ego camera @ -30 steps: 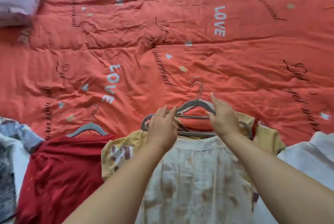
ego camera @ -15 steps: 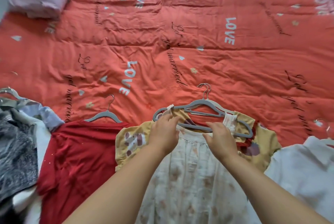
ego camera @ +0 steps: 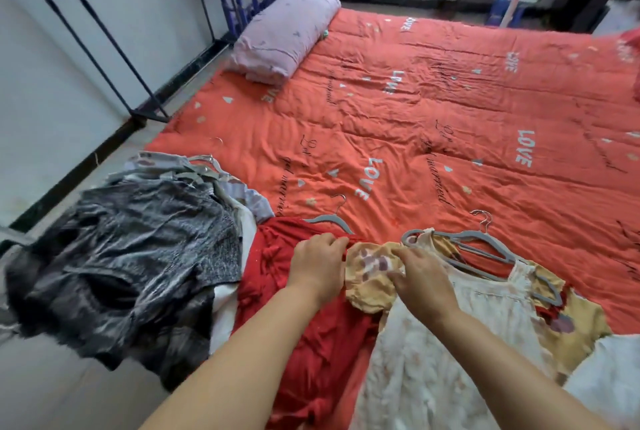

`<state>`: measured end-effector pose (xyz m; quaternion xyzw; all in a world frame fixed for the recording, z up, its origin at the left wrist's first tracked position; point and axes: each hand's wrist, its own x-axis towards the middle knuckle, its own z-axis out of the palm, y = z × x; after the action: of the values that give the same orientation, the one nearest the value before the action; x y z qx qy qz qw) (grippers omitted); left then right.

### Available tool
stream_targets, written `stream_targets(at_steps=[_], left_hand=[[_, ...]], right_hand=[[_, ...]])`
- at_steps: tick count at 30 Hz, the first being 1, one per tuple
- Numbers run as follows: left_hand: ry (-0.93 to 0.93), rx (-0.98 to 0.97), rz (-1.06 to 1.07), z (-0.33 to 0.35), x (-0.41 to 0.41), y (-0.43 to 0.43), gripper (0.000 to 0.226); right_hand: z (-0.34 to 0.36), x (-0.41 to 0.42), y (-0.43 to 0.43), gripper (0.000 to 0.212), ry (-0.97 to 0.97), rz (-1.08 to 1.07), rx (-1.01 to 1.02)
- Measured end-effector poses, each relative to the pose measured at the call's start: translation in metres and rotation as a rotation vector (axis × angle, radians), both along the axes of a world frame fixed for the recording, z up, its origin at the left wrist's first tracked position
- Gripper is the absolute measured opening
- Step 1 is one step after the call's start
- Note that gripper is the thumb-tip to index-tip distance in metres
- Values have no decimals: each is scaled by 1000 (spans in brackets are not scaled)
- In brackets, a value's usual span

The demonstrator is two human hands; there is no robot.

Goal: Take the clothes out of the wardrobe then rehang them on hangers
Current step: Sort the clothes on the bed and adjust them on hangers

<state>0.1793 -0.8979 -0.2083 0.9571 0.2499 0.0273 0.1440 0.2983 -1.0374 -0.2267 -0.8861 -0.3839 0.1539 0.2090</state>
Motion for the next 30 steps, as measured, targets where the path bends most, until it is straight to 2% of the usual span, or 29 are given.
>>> stream_targets(at_steps=[3,9,14,21,30], left_hand=[[34,-7,67,20,-81,31,43],[76,51,212,36,-237,100,47],[81,36,309,43,-321,148,46],[95,-4,372,36,-362,223,46],[201,-44,387,7,-348,382,47]], right_hand=[[14,-73,36,41,-9,54,10],[32,-210,108,48,-34,178,-38],[44,-274,165,46,-33,255,-67],[39,-303,260,46,-30,318,-79],[-7,-282,423,45,58,304,-143]])
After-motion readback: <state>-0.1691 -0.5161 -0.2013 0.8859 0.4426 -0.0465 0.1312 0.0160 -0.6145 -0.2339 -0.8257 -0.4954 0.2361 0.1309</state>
